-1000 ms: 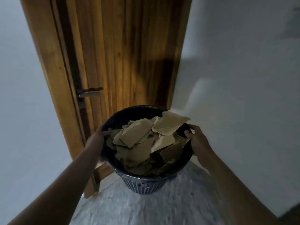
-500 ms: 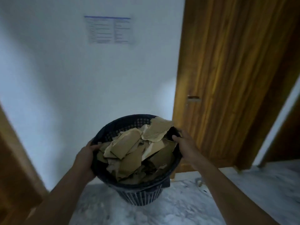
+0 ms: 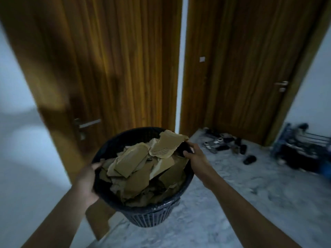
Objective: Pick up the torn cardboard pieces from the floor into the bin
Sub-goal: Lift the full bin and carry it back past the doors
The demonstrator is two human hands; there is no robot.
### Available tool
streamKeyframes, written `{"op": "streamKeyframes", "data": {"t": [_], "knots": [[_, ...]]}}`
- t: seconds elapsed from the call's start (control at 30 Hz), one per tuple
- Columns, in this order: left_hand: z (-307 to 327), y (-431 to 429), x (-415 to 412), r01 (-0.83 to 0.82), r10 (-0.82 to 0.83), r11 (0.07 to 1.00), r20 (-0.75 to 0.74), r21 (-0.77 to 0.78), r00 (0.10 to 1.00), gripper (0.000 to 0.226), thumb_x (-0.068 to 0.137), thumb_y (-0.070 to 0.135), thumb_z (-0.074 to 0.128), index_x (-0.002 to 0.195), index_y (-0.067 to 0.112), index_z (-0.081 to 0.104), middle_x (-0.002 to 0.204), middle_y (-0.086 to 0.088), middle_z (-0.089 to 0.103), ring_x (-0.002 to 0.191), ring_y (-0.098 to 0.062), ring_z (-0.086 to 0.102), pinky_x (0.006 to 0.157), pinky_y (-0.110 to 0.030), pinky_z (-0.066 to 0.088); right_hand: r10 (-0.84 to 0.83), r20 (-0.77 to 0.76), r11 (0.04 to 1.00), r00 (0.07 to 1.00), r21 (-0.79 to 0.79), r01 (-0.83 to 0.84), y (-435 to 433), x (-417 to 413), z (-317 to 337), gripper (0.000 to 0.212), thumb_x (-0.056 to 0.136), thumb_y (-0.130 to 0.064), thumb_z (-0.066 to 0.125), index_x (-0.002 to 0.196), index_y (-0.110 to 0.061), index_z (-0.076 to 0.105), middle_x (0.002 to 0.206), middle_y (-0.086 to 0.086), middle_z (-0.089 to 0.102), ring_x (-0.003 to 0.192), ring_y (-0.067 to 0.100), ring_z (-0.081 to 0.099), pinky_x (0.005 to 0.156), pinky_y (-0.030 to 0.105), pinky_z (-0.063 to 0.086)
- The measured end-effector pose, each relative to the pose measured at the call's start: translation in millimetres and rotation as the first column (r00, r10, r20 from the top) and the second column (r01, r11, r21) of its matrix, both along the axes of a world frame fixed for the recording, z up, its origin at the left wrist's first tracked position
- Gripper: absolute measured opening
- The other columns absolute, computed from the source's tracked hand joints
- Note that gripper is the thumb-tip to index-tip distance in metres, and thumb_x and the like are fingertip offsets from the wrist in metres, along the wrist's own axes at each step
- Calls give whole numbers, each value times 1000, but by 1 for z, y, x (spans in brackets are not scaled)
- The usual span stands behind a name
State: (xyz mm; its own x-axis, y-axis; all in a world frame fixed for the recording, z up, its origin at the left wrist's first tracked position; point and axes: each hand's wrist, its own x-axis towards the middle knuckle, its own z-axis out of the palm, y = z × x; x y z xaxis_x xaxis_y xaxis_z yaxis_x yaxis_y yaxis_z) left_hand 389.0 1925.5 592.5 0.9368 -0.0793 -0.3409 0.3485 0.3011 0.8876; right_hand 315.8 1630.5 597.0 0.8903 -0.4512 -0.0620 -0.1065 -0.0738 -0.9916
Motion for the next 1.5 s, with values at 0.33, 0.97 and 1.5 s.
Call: {"op": "streamKeyframes", "data": {"t": [0.33,0.97,1.5], "knots": [[1,-300,127,530,-530,848,20,-27,848,36,102,11,43,133,14,60,120,-23,70,109,-42,66,89,-50,53,-506,-23,862,862,20,507,-223,-10,-6,32,105,-16,50,136,-23,52,122,8,63,98,23,64,70,33,53],[38,-899,225,823,-821,568,87,18,564,39,102,11,45,131,28,62,120,-18,70,108,-42,67,93,-59,53,-827,118,553,550,-6,833,-708,12,3,44,106,-12,46,146,-28,49,134,2,62,115,17,61,91,31,52],[-25,-1404,69,996,-993,-77,81,53,-81,44,102,9,47,140,29,58,129,-15,68,113,-39,66,84,-49,56,-996,63,-67,-67,7,998,-1000,-152,-60,41,107,-16,43,147,-26,46,131,-2,58,104,9,59,79,25,48]]}}
